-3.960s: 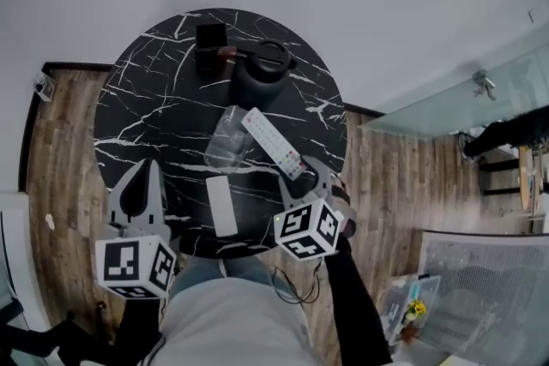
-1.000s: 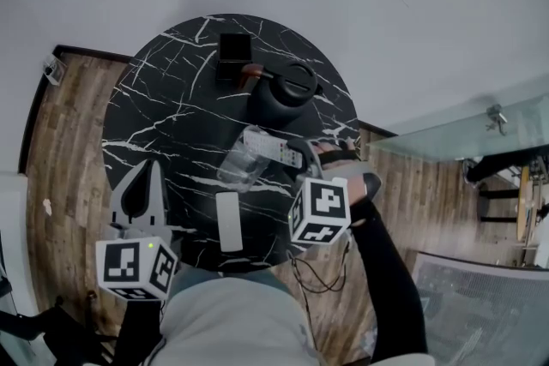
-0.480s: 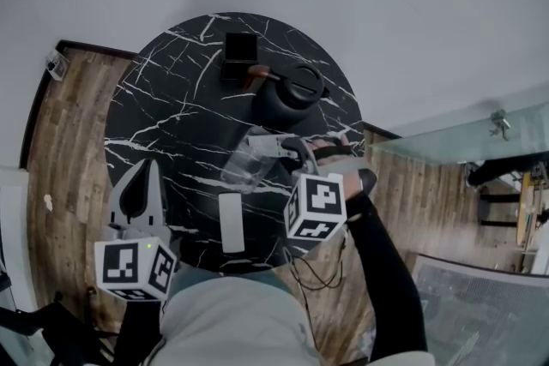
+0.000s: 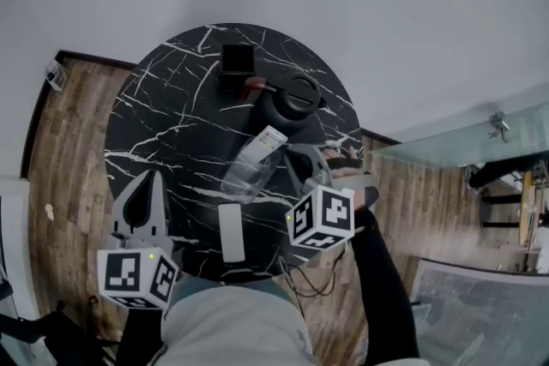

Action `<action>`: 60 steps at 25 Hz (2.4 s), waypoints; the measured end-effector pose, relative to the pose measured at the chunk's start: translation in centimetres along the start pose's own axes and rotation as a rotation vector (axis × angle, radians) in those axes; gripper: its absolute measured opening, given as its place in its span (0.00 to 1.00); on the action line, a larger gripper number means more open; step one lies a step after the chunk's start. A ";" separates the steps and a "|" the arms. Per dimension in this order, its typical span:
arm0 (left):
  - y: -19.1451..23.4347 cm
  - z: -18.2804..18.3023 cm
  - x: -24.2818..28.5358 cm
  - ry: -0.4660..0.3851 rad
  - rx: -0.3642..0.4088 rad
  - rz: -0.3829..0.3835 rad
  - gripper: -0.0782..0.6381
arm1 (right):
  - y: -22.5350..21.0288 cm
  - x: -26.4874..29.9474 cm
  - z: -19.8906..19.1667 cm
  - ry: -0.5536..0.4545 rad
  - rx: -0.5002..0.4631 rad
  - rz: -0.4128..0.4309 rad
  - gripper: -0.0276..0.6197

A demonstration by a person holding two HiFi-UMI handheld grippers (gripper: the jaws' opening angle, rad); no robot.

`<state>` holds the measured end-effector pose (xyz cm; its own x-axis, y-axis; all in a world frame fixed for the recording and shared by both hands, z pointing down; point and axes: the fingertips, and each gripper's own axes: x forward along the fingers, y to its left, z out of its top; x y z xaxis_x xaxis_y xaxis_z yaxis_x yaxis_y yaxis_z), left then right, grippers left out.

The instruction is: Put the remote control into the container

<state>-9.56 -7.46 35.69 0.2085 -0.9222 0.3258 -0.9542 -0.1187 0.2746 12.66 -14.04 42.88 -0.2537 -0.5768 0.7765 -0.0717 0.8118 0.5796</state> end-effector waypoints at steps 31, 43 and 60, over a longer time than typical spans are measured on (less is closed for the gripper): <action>-7.3 0.7 -1.4 -0.010 0.115 -0.194 0.12 | 3.1 -7.9 -1.0 -0.413 1.087 -0.156 0.05; -7.4 0.6 -2.5 -0.010 0.131 -0.188 0.12 | 5.1 -8.0 -1.2 -0.389 1.102 -0.122 0.05; -5.1 -0.1 -4.0 -0.017 0.098 -0.147 0.12 | 7.7 -7.0 0.8 -0.392 1.163 -0.058 0.05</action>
<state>-5.55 -3.08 33.12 0.3441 -0.8984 0.2728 -0.9304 -0.2872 0.2280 13.13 -3.64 41.73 -0.4798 -0.7114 0.5135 -0.8592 0.4994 -0.1109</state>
